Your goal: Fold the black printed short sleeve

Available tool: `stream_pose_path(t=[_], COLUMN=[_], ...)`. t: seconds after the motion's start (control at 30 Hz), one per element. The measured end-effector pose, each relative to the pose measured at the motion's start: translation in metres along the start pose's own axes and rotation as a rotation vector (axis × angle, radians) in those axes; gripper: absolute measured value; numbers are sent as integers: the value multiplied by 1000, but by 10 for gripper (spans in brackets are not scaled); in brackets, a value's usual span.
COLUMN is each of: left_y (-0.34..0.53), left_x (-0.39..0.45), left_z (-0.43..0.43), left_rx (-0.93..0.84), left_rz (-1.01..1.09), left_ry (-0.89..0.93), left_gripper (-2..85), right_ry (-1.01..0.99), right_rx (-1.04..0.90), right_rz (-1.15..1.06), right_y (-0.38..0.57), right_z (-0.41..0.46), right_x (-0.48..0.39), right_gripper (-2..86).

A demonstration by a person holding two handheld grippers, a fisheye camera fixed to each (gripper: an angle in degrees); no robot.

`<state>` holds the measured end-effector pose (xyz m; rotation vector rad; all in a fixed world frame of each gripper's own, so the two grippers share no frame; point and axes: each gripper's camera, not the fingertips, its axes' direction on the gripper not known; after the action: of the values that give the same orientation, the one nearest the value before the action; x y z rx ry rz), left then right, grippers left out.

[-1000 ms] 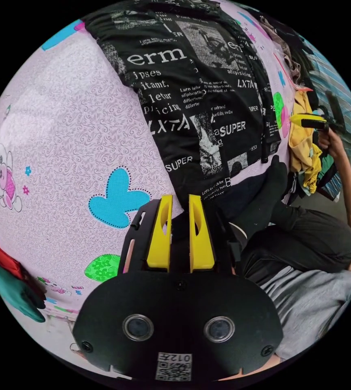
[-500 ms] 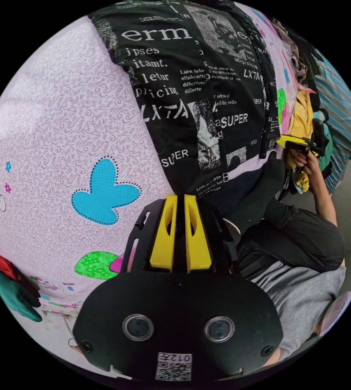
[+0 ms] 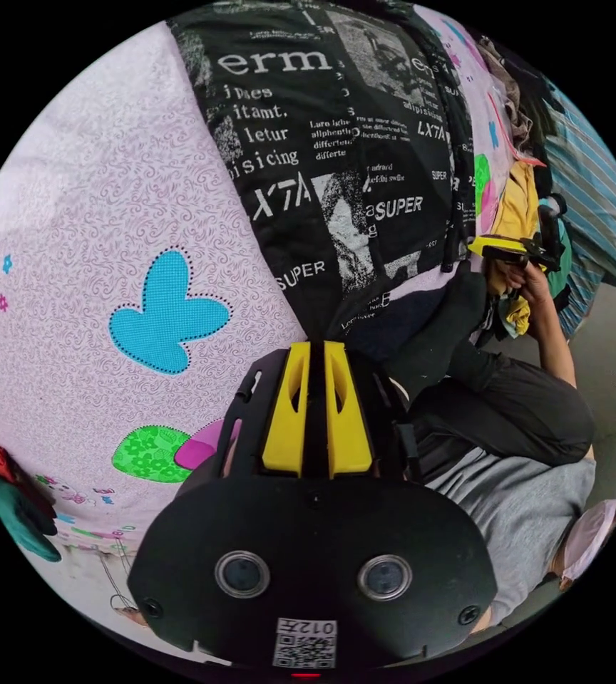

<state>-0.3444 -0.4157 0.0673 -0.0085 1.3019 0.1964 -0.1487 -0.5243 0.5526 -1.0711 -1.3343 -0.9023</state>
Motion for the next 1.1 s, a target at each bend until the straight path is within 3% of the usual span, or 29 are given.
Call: stream_pose_path(t=[0.2,0.33,0.77,0.93,1.1], left_y=[27,9,-36,-14,17], left_x=[27,51,71,77,34], left_z=[-20,-3,51,39,15], left_rx=[208,236,133,130,141], left_rz=[41,108,120,206,78], left_ry=[-117,-106,-117,-189,-162], left_gripper=[9,8,9,11,23], right_ry=[207,233,315,209,95], right_rx=[155,212,80,141,171], right_rz=[-89,-223,-338,-291,-164], right_y=[17,6,-26,-1,42], right_z=[-17,-5,57,32,6], right_x=[-41,-81,-113,-98,-47], right_gripper=[55,33,18,41,60])
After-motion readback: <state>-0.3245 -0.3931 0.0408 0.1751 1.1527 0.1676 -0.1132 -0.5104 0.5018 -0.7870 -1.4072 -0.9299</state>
